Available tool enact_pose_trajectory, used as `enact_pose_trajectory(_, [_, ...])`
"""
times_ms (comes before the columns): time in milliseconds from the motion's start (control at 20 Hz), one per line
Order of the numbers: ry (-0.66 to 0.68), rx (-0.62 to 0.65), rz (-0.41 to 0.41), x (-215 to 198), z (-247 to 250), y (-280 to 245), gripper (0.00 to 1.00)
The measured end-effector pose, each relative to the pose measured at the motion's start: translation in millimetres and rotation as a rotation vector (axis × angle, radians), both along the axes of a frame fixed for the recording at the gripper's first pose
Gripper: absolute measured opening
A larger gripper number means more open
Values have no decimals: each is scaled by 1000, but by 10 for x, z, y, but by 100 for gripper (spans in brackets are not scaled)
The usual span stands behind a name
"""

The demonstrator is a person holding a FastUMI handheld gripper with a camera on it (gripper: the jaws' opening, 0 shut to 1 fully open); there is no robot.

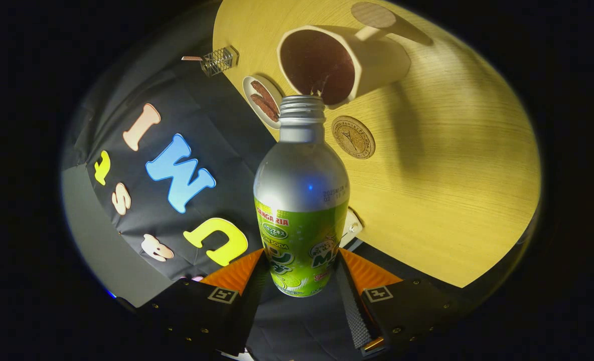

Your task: Take the bottle from table, then pour the juice into the cup, finally place the bottle on the coaster

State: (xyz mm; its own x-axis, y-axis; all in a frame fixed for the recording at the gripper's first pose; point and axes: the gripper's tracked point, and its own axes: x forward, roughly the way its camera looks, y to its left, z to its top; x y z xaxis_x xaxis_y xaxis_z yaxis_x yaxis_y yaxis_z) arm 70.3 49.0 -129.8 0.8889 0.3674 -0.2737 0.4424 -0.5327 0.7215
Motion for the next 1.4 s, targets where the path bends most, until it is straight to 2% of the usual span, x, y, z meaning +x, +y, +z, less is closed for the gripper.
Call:
enact_pose_trajectory(850, [1, -2, -53, 27, 109, -103, 76])
enact_pose_trajectory(1250, [9, -120, -23, -21, -107, -71, 76])
enact_pose_trajectory(1400, [15, -209, 20, -86, -280, -2, 76])
